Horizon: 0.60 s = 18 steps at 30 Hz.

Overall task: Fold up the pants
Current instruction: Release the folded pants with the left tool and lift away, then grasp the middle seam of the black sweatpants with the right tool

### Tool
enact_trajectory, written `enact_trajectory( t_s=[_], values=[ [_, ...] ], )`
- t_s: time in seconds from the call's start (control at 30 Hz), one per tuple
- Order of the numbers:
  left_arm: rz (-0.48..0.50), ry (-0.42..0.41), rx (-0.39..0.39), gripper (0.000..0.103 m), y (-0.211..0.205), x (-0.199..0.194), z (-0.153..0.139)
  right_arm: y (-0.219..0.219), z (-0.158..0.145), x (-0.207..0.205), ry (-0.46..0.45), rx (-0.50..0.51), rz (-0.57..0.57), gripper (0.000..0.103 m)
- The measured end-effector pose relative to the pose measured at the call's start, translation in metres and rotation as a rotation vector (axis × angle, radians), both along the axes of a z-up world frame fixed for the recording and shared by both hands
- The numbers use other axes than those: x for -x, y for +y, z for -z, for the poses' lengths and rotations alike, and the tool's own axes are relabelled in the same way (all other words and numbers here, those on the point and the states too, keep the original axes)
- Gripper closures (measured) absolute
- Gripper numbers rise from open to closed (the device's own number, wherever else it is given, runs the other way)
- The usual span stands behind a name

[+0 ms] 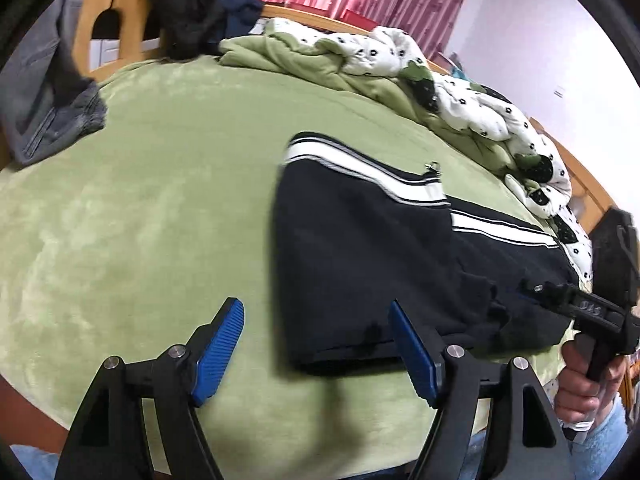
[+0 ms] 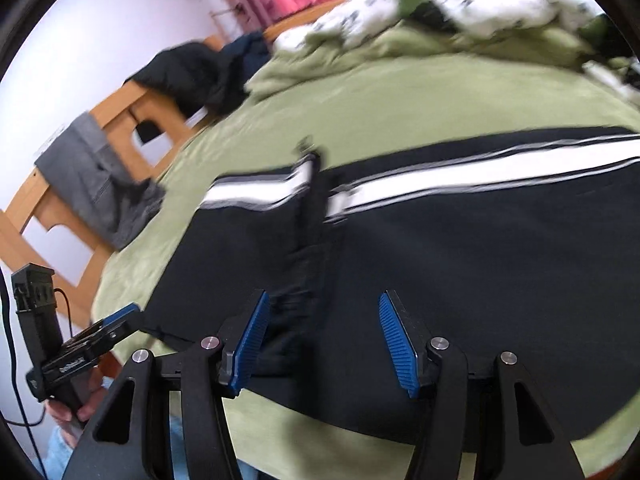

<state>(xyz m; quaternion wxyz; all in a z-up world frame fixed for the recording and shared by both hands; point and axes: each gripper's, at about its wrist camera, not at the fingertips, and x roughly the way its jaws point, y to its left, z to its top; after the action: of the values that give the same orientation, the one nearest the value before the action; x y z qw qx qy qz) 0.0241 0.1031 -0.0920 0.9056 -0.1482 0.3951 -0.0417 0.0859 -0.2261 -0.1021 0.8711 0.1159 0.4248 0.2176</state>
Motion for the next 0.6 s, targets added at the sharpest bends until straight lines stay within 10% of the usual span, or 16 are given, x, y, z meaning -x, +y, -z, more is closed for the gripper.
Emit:
enact_trajectory(
  t_s=[0.37,0.6],
  values=[
    [0.155,0.067,-0.043,0.03,-0.002,0.006,0.024,0.049,0.048,-0.035,0.134,0.023,0.034,0.045],
    [0.026,0.054,-0.202,0.03,-0.017,-0.009,0.036,0.06,0.049,-0.044,0.112,0.06,0.026,0.059]
  ],
)
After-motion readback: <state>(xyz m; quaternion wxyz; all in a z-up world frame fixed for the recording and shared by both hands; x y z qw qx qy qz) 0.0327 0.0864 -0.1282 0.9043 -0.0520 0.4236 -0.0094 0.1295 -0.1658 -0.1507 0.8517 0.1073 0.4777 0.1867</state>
